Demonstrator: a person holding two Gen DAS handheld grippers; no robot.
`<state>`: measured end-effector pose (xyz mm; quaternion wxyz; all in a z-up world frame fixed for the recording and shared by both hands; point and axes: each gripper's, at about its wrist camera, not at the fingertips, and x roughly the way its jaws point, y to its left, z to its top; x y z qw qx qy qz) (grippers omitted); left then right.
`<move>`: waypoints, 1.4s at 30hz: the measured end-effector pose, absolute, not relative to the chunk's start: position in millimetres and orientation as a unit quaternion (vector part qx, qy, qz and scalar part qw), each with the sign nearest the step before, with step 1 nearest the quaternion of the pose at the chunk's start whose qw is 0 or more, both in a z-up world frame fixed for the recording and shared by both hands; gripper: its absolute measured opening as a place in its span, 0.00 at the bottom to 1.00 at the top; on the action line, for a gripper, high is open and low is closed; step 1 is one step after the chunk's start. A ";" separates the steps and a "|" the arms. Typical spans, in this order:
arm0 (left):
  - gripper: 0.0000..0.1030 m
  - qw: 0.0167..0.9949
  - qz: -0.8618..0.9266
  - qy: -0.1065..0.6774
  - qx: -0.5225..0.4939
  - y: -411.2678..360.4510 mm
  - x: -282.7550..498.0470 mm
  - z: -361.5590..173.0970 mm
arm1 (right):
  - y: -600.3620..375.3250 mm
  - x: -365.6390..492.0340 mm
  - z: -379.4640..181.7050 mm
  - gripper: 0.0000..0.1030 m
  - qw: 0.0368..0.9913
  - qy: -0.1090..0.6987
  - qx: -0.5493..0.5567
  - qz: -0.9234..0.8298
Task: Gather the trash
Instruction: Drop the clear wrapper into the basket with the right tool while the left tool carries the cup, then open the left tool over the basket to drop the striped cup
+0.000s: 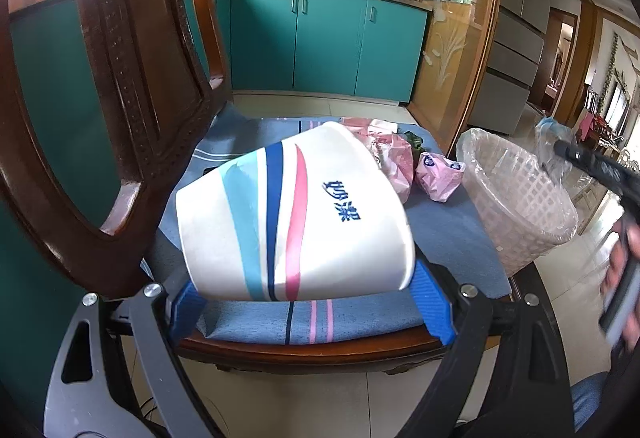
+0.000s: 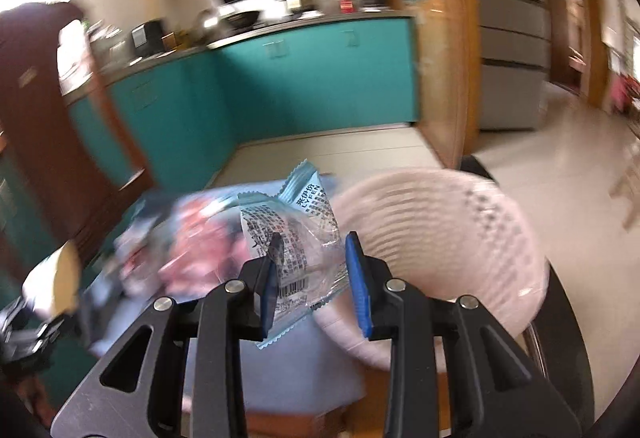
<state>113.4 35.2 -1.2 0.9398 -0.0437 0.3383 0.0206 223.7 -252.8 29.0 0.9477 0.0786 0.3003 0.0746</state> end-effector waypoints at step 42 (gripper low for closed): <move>0.97 0.943 -0.040 0.328 0.036 -35.5 124.7 13.6 | -258.7 169.3 50.4 0.97 0.960 0.221 0.155 0.077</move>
